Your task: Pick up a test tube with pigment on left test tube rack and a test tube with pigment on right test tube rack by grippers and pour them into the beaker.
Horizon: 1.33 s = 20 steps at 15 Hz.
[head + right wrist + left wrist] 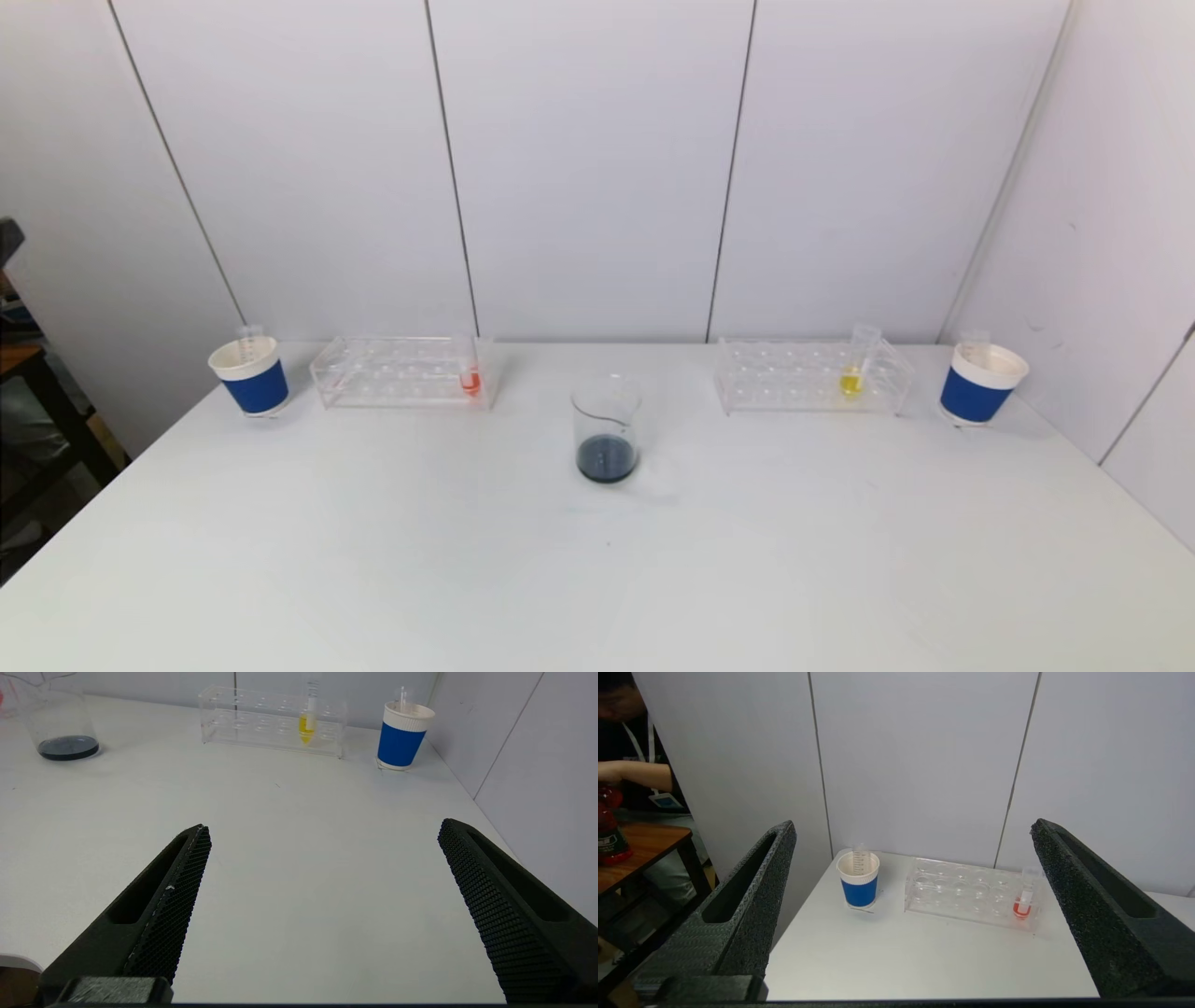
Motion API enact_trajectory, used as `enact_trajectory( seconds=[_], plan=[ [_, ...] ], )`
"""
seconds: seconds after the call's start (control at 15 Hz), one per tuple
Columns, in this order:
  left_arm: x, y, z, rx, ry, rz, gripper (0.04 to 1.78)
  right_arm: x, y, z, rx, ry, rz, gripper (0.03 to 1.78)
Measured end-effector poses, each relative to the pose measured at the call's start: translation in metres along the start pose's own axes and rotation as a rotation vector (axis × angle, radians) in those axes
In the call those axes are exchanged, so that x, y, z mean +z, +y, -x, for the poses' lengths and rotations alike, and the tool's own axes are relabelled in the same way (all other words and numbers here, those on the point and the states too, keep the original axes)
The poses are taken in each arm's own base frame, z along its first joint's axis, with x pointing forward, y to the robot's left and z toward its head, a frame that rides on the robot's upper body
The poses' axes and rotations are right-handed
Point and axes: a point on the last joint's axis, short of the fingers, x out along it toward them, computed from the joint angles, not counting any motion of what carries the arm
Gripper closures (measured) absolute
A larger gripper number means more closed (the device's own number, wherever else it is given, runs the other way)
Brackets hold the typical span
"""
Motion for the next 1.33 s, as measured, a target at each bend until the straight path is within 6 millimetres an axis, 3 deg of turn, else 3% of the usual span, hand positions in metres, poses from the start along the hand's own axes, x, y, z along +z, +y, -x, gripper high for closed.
enact_trajectory(
  seconds=[0.47, 1.33],
  plan=[
    [-0.013, 0.021, 0.055, 0.091, -0.033, -0.017, 0.06, 0.0, 0.0, 0.0, 0.0, 0.0, 0.0, 0.04],
    [-0.024, 0.037, 0.113, 0.185, -0.107, -0.072, 0.06, 0.0, 0.0, 0.0, 0.0, 0.0, 0.0, 0.04]
  ],
)
